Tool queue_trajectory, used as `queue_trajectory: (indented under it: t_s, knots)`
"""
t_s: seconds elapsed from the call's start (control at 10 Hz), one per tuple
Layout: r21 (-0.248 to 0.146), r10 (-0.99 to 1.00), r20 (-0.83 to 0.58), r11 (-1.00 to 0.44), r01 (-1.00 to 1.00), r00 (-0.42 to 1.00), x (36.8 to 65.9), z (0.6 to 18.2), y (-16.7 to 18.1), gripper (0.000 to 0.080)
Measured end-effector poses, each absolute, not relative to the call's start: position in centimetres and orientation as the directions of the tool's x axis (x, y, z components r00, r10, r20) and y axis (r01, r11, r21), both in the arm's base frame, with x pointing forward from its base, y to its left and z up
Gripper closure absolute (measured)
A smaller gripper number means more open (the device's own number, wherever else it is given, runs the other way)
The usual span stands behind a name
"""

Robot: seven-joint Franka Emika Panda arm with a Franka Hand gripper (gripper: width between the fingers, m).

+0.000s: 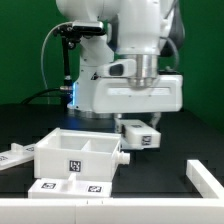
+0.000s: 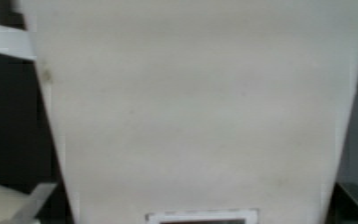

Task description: Assemble cabinet

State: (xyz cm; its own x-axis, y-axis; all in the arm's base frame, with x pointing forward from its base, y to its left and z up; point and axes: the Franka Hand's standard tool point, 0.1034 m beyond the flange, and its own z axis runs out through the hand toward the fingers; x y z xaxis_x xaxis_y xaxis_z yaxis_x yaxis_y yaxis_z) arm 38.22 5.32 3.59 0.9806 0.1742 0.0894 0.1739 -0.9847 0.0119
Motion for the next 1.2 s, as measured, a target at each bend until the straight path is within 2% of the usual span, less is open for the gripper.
queue_trajectory:
  t_s: [0.1, 0.3, 0.4, 0.6, 0.9, 1.2]
  knots:
    - [0.011, 0.141, 0.086, -0.99, 0.141, 0.986, 38.9, 3.4, 3.9, 0.0244]
    - [0.009, 0.148, 0.085, -0.989, 0.148, 0.985, 38.8, 3.3, 4.3, 0.0243]
    - [0.021, 0.221, 0.084, -0.975, 0.22, 0.972, 38.9, 3.2, 3.4, 0.0243]
    - [0.037, 0.321, 0.061, -0.947, 0.319, 0.945, 38.2, 2.5, -1.3, 0.0243]
    - [0.045, 0.453, 0.042, -0.891, 0.451, 0.891, 37.2, 1.2, -3.6, 0.0243]
    - [0.044, 0.451, 0.045, -0.892, 0.45, 0.891, 37.5, 1.1, -3.9, 0.0243]
